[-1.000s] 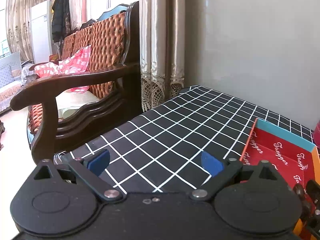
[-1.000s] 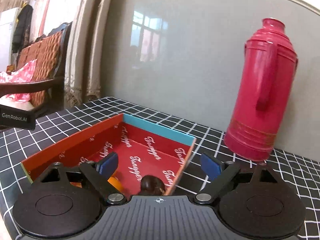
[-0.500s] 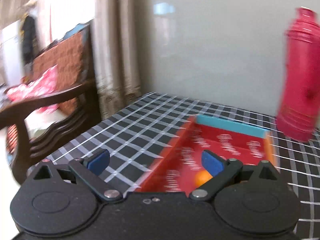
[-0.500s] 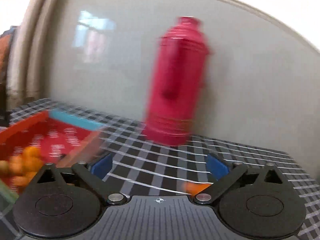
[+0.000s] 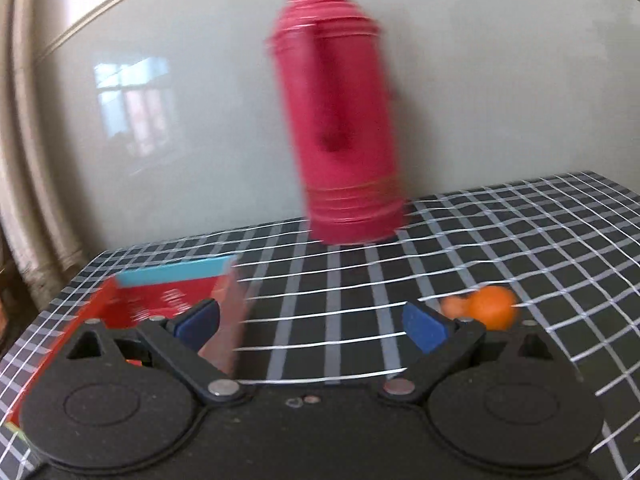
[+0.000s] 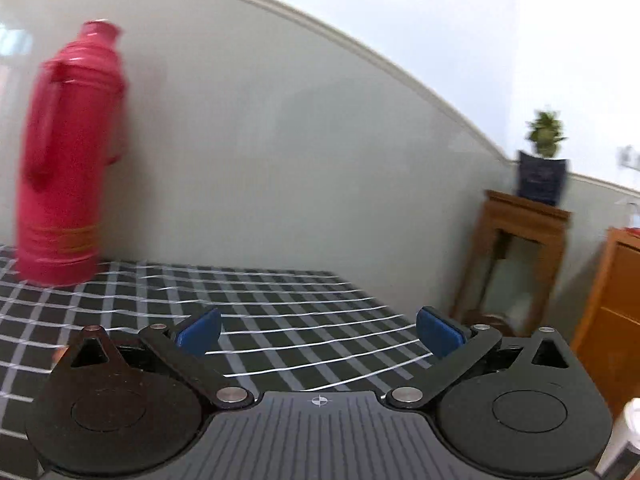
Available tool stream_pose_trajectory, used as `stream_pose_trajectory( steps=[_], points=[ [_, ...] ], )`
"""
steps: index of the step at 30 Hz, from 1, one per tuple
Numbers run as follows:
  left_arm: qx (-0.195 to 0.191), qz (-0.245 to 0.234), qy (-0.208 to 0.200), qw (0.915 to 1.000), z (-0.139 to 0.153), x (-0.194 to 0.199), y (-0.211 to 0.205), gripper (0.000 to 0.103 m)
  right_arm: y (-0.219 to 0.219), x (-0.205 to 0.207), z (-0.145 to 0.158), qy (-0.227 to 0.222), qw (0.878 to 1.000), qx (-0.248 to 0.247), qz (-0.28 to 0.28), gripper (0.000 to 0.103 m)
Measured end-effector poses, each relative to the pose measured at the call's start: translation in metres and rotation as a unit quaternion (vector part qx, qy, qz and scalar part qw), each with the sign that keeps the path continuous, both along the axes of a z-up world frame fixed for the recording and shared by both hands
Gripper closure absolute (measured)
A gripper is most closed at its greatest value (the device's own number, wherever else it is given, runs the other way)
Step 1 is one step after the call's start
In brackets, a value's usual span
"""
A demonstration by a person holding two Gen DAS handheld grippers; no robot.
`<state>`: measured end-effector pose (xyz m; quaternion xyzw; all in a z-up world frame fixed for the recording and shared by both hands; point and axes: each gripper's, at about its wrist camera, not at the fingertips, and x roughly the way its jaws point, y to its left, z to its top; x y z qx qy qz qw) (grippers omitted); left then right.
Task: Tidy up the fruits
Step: 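Reach the left tool to the last orange and close on it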
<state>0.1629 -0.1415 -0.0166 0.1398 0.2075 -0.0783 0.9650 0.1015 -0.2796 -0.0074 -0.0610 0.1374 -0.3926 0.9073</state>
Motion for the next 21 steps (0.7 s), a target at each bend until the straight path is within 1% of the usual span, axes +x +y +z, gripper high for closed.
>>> stream_pose_trajectory(
  steps=[3,6,8,11,12,13,14,16,21],
  points=[
    [0.012,-0.028,-0.002,0.9995,-0.008,-0.002,-0.029,0.011,-0.017,-0.007,0.002,-0.007,1.0,-0.01,-0.027,0.0],
    [0.022,-0.05,-0.002,0.9985,-0.016,-0.004,-0.057,0.013,-0.031,-0.018,0.004,-0.009,0.999,-0.007,-0.04,0.0],
    [0.037,-0.054,-0.012,0.9978,-0.022,-0.006,-0.072,0.013,-0.041,-0.024,0.005,-0.014,0.999,0.003,-0.04,0.0],
    [0.064,-0.046,-0.027,0.9965,-0.031,-0.009,-0.092,0.014,-0.051,-0.032,0.005,-0.018,0.999,0.012,-0.033,0.0],
    [0.068,-0.047,-0.025,0.9963,-0.032,-0.009,-0.094,0.015,-0.054,-0.033,0.005,-0.019,0.999,0.014,-0.031,0.0],
    [0.069,-0.048,-0.02,0.9963,-0.033,-0.005,-0.097,0.018,-0.057,-0.034,0.005,-0.018,0.999,0.016,-0.031,0.0],
    [0.069,-0.05,-0.015,0.9962,-0.035,-0.003,-0.101,0.024,-0.057,-0.035,0.006,-0.018,0.999,0.017,-0.032,0.0],
    [0.071,-0.052,-0.003,0.9961,-0.039,0.003,-0.107,0.028,-0.06,-0.036,0.005,-0.018,0.999,0.019,-0.037,0.0],
    [0.069,-0.048,0.009,0.9964,-0.043,0.011,-0.112,0.029,-0.06,-0.041,0.006,-0.023,0.997,-0.001,-0.069,0.0]
  ],
)
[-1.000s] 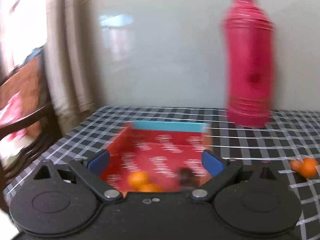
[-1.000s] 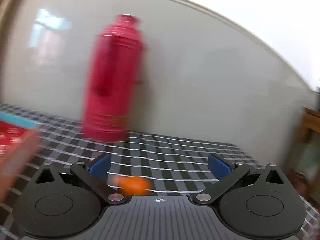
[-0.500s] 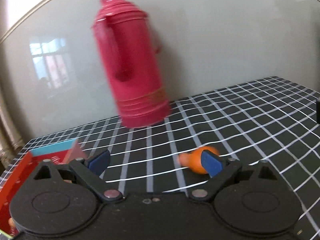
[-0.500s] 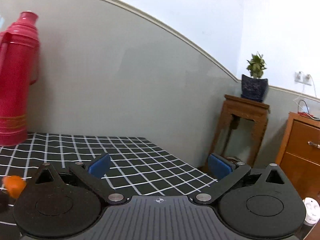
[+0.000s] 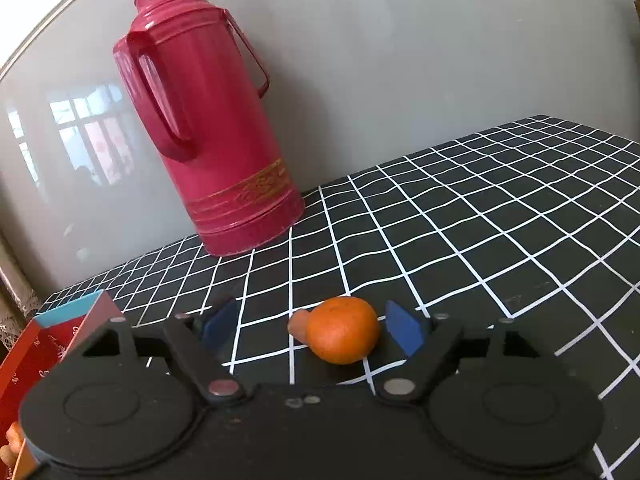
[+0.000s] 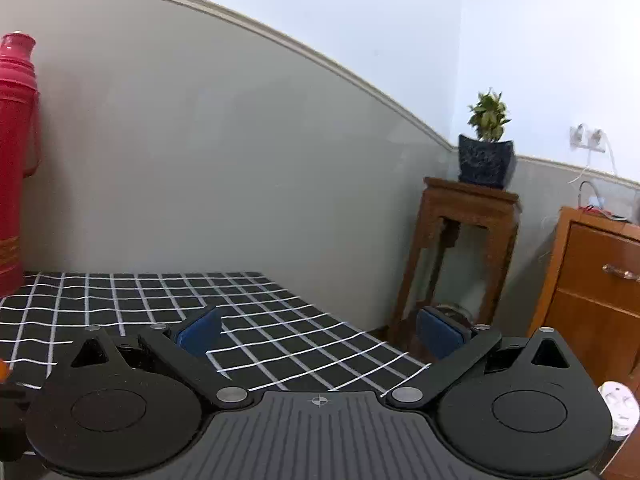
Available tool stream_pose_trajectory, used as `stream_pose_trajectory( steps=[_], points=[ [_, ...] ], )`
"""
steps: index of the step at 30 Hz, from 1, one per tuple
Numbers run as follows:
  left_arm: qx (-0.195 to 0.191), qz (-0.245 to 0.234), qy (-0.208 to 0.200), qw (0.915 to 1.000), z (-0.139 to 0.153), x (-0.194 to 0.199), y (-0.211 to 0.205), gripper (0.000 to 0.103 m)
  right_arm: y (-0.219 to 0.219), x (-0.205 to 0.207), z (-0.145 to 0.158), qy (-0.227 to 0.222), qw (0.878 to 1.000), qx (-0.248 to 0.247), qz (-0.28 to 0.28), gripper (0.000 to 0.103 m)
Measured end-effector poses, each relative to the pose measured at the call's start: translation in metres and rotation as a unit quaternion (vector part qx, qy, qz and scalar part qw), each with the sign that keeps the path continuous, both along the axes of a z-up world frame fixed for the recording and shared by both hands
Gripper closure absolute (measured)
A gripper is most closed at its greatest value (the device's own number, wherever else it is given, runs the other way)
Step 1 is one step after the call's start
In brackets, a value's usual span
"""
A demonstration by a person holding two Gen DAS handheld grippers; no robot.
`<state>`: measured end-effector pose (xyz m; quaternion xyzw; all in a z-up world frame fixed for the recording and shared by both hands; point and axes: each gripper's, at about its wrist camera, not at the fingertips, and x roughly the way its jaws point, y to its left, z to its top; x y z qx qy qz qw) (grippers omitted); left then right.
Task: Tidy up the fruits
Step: 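Reach the left tool to the last orange and close on it, then carry the orange into the box and open the left tool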
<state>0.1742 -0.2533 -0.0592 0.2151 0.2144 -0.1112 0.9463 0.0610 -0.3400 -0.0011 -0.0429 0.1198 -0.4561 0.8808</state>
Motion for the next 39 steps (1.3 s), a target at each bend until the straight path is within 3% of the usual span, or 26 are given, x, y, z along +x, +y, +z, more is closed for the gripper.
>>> stream_pose_trajectory(
  steps=[1,3,5,9,14,24,32,39],
  points=[
    [0.0,-0.003,0.003,1.0,-0.001,0.001,0.0,0.033,-0.001,-0.001,0.001,-0.002,1.0,0.0,0.0,0.0],
    [0.0,-0.01,0.018,0.9998,-0.003,0.002,-0.001,0.053,-0.003,-0.003,0.001,-0.007,1.0,0.009,0.004,0.0],
    [-0.003,-0.017,0.038,0.9991,-0.006,0.006,-0.001,0.065,-0.002,-0.003,0.002,-0.01,1.0,0.018,0.008,0.0],
    [-0.012,-0.024,0.058,0.998,-0.007,0.009,0.002,0.07,0.002,-0.001,0.003,-0.008,1.0,0.02,0.023,0.0],
    [-0.025,-0.03,0.06,0.9974,-0.007,0.006,0.006,0.071,0.005,0.0,0.003,-0.008,1.0,0.009,0.023,0.0],
    [-0.053,-0.017,0.025,0.9981,0.009,-0.005,0.023,0.072,0.005,0.005,0.004,0.0,1.0,0.008,0.02,0.0],
    [-0.067,0.001,0.005,0.9978,0.024,-0.006,0.049,0.072,0.022,0.014,0.003,0.003,0.999,0.013,0.047,0.0],
    [-0.068,0.043,-0.026,0.9964,0.039,-0.007,0.088,0.072,0.047,0.028,0.002,0.012,0.995,0.022,0.094,0.0]
  ],
)
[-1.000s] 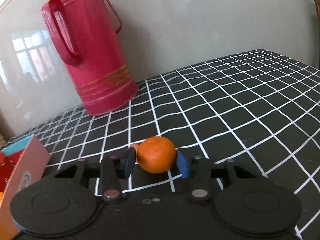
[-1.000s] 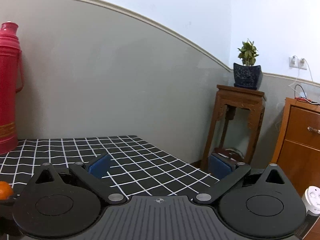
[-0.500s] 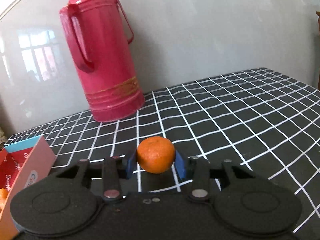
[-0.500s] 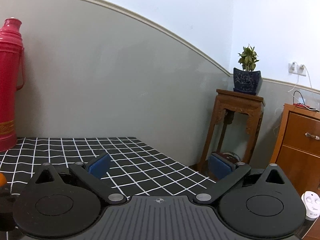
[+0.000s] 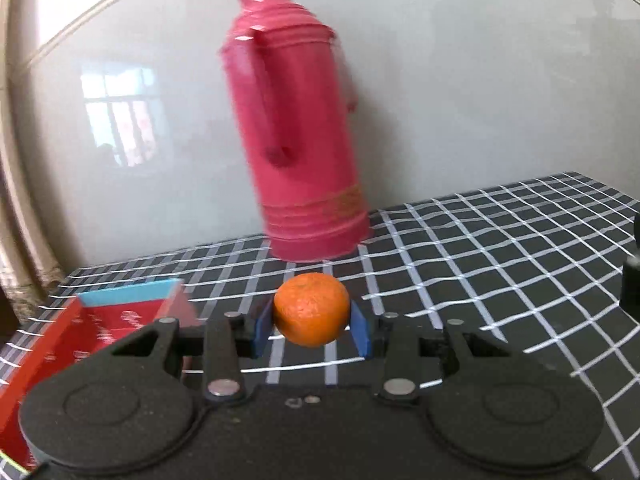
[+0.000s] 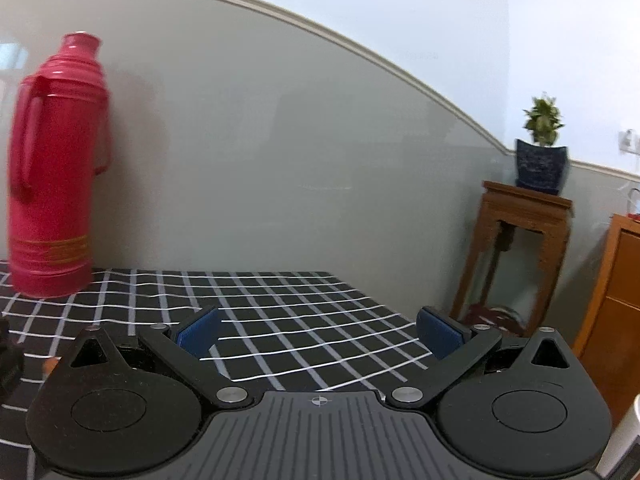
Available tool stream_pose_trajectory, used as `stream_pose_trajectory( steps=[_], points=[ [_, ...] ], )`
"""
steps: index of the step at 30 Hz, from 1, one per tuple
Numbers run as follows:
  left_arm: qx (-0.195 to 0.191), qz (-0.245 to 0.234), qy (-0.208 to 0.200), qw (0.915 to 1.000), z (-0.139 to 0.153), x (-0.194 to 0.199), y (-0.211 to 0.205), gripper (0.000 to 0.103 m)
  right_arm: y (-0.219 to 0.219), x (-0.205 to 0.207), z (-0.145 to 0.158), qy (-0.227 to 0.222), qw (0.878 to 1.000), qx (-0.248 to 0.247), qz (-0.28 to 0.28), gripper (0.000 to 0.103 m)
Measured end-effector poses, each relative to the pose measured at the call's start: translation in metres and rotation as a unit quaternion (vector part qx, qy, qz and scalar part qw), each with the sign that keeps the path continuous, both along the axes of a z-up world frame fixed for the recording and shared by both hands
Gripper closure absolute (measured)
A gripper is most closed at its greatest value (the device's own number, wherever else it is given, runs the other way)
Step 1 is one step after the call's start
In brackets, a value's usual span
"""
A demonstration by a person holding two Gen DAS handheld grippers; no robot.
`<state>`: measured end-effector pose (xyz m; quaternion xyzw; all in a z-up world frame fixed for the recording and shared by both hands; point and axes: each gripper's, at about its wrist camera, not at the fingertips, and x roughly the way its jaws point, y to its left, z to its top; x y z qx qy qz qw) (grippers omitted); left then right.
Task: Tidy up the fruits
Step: 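Carry the orange into the box and open the left tool, then close the right tool on the small carrot piece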
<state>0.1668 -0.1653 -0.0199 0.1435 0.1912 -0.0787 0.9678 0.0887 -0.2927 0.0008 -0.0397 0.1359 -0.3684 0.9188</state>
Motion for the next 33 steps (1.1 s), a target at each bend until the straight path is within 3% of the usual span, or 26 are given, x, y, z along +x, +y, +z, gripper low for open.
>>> stream_pose_trajectory(
  steps=[5,11,17,21,26,28,30,32,33],
  points=[
    [0.009,0.047,-0.026,0.9985,0.009,-0.001,0.034,0.071,0.022,0.012,-0.004,0.008,0.999,0.014,0.047,0.0],
    [0.017,0.116,-0.027,0.9927,0.015,0.009,0.085,0.071,0.056,0.034,-0.011,0.033,0.991,0.046,0.123,0.0],
    [0.022,0.192,0.01,0.9811,0.014,0.026,0.143,0.071,0.091,0.059,-0.026,0.08,0.976,0.063,0.191,0.0],
    [0.011,0.227,0.051,0.9725,0.013,0.035,0.177,0.07,0.097,0.075,-0.038,0.104,0.97,0.085,0.201,0.0],
    [0.004,0.251,0.069,0.9654,0.012,0.035,0.205,0.068,0.086,0.098,-0.046,0.122,0.962,0.134,0.204,0.0],
    [0.001,0.252,0.073,0.9649,0.014,0.035,0.212,0.061,0.079,0.106,-0.048,0.123,0.957,0.159,0.209,0.0],
    [0.0,0.255,0.073,0.9641,0.015,0.033,0.215,0.043,0.074,0.115,-0.049,0.123,0.951,0.184,0.215,0.001],
    [0.001,0.255,0.06,0.9651,0.018,0.031,0.219,0.04,0.069,0.12,-0.05,0.117,0.949,0.199,0.215,0.007],
    [0.0,0.253,0.052,0.966,0.021,0.029,0.22,0.038,0.067,0.124,-0.051,0.116,0.95,0.201,0.211,0.026]
  ],
)
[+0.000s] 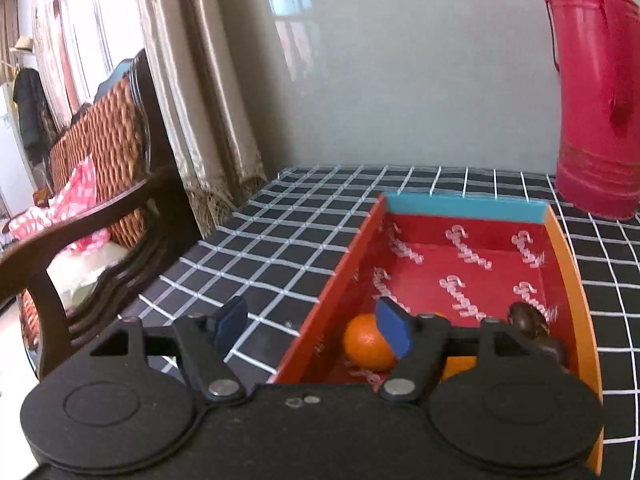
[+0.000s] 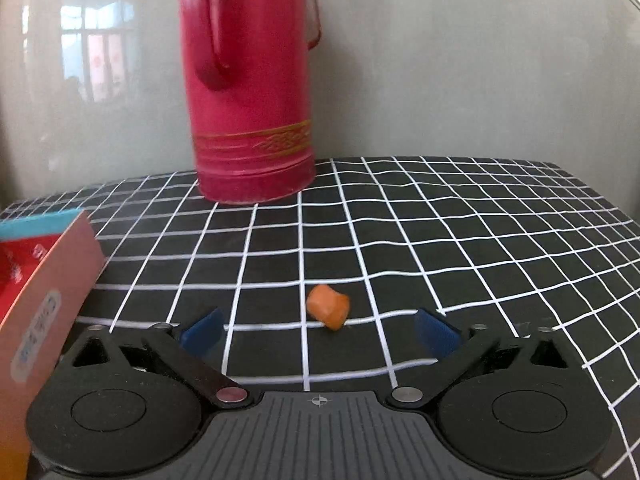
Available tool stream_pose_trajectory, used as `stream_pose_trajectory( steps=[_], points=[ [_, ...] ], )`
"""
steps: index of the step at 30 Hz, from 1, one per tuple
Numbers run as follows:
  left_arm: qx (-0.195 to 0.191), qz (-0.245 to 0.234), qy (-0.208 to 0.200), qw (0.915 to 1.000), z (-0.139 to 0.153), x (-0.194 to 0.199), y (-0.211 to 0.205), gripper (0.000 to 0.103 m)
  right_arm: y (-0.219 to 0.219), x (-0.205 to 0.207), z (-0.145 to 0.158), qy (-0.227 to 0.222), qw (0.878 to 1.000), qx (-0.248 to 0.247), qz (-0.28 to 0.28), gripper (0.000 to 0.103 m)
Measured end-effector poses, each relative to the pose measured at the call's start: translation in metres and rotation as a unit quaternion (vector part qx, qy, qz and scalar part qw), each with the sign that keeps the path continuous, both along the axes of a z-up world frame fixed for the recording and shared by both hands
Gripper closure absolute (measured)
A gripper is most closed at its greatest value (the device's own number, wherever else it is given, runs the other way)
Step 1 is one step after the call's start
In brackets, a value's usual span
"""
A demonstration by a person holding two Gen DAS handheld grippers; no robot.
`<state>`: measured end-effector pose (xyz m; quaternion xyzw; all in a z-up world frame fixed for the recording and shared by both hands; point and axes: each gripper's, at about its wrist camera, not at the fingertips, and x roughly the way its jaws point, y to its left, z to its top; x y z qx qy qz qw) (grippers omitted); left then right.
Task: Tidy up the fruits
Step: 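Close the right tool on the small carrot piece, then carry the carrot piece into the box and open the right tool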
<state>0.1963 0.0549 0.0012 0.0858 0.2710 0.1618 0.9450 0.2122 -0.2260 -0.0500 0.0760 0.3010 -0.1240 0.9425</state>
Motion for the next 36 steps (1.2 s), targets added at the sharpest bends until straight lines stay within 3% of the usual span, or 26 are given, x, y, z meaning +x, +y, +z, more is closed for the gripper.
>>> stream_pose_trajectory(
  steps=[1,2,8,9,10,11,17,26,36],
  points=[
    [-0.001,-0.001,-0.007,1.0,0.002,-0.001,0.002,0.037,-0.002,0.005,-0.001,0.006,1.0,0.004,0.0,0.048],
    [-0.001,-0.002,-0.013,0.9999,0.004,-0.003,0.003,0.032,-0.005,0.007,-0.002,0.012,1.0,0.011,0.0,0.055],
    [0.006,-0.003,-0.052,0.9986,0.014,-0.011,0.009,0.027,-0.015,0.013,-0.006,0.015,1.0,0.019,-0.002,0.058],
    [0.006,-0.002,-0.056,0.9984,0.015,-0.011,0.01,0.027,-0.014,0.013,-0.006,0.015,1.0,0.014,-0.002,0.063],
    [0.005,-0.001,-0.058,0.9983,0.016,-0.011,0.011,0.027,-0.014,0.013,-0.006,0.015,1.0,0.008,-0.002,0.075],
    [0.002,0.0,-0.059,0.9982,0.017,-0.01,0.013,0.027,-0.012,0.009,-0.005,0.014,1.0,0.005,-0.001,0.076],
    [-0.02,0.019,-0.056,0.9981,0.02,-0.007,0.025,0.027,-0.002,0.009,-0.008,0.008,1.0,-0.002,0.022,0.076],
    [-0.044,0.06,-0.053,0.9958,0.023,-0.008,0.05,0.023,0.032,-0.014,0.012,-0.05,0.993,0.01,0.103,0.076],
    [-0.045,0.076,-0.044,0.9951,0.022,-0.018,0.064,0.021,0.103,-0.043,0.047,-0.123,0.963,0.002,0.241,0.076]
  ],
)
